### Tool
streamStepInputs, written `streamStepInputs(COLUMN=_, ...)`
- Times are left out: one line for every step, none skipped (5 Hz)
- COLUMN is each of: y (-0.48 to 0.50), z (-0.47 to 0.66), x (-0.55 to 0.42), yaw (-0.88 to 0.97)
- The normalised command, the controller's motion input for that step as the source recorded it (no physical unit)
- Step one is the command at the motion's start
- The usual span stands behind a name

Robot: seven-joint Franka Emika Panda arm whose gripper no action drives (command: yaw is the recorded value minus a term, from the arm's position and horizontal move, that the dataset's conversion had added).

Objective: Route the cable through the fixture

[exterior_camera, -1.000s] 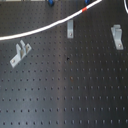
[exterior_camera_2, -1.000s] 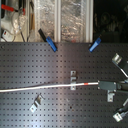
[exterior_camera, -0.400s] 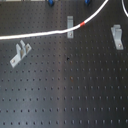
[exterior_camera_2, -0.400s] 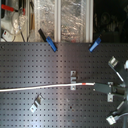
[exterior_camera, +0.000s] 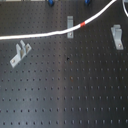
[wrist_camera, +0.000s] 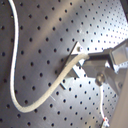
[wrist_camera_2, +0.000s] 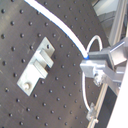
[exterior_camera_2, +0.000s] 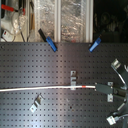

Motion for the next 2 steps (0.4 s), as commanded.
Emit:
streamStepInputs(y=0.283, z=0.54, x=0.15, yaw=0.12)
streamStepInputs(y=0.014, z=0.0, x=0.002, yaw=0.0)
